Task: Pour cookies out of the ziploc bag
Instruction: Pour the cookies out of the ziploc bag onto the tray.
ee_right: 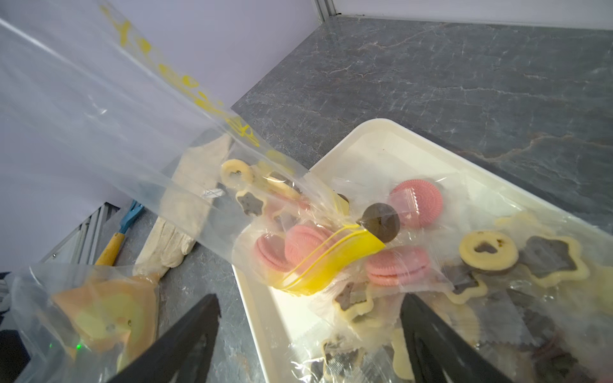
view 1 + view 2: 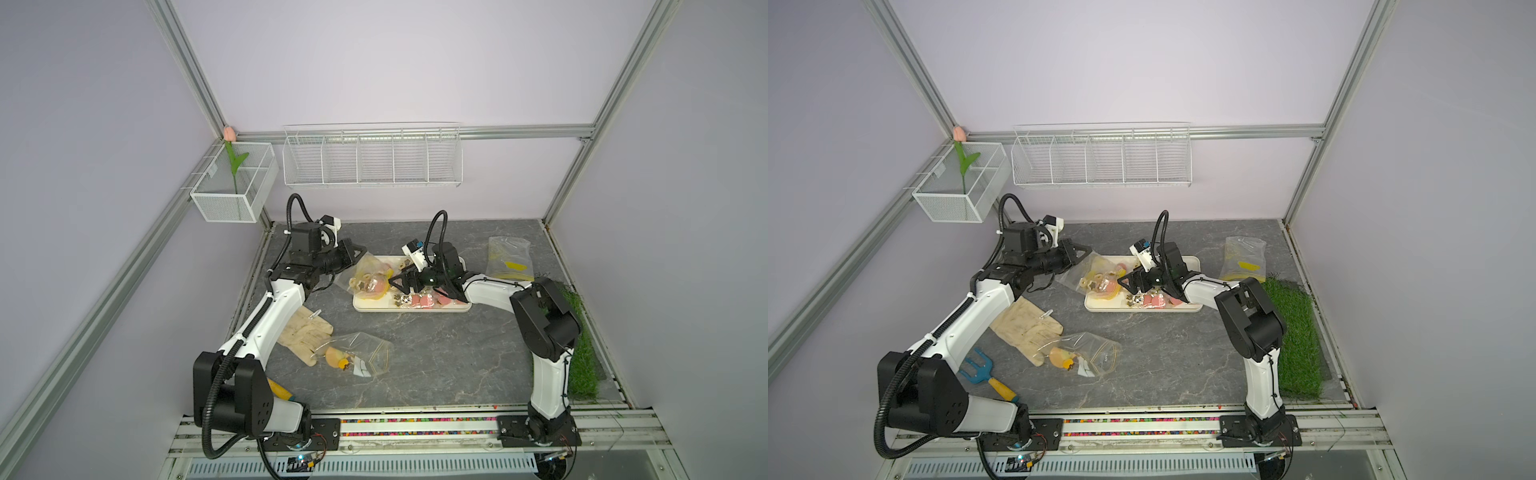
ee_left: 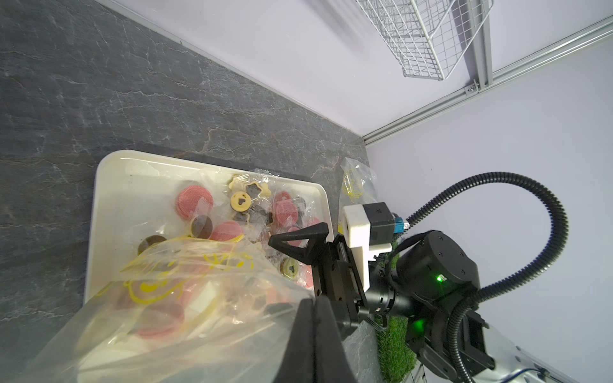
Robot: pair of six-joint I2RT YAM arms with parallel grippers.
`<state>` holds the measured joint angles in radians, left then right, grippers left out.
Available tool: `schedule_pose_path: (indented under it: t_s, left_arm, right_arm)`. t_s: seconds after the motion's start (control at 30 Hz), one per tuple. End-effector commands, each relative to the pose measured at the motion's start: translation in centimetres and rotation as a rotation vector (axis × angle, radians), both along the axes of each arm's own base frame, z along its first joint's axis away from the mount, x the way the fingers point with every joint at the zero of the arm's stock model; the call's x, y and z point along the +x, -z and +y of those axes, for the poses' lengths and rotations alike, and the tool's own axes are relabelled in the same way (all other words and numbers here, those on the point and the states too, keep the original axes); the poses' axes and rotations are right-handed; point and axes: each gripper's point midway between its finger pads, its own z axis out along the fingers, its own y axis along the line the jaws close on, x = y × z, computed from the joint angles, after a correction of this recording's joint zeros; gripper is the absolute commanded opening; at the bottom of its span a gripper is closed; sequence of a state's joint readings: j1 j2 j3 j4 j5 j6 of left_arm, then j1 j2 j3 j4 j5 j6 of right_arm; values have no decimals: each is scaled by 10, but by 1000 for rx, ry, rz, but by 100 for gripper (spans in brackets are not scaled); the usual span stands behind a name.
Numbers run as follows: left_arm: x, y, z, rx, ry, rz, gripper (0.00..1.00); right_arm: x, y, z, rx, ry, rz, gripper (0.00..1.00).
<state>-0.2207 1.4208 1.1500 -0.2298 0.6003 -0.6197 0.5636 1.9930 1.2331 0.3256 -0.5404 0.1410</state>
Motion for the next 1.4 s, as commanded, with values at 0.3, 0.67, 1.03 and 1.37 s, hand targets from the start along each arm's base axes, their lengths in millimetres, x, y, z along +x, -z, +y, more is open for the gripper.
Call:
schedule_pose_path:
  t_s: [0.3, 0.67, 1.03, 1.37]
  left_arm:
    - [-5, 6, -12, 11, 86, 28, 0]
    - [-10, 4, -20, 18, 135, 12, 0]
    - [-14, 10, -29, 27, 176, 25, 0]
    - [-14, 5, -32, 24, 195, 14, 0]
  right_arm:
    - [3, -26, 13, -4, -166, -205, 89]
    - [7, -15, 28, 50, -234, -187, 88]
    - [10, -9, 34, 67, -238, -218, 87]
    - [12, -2, 45, 92, -291, -198, 85]
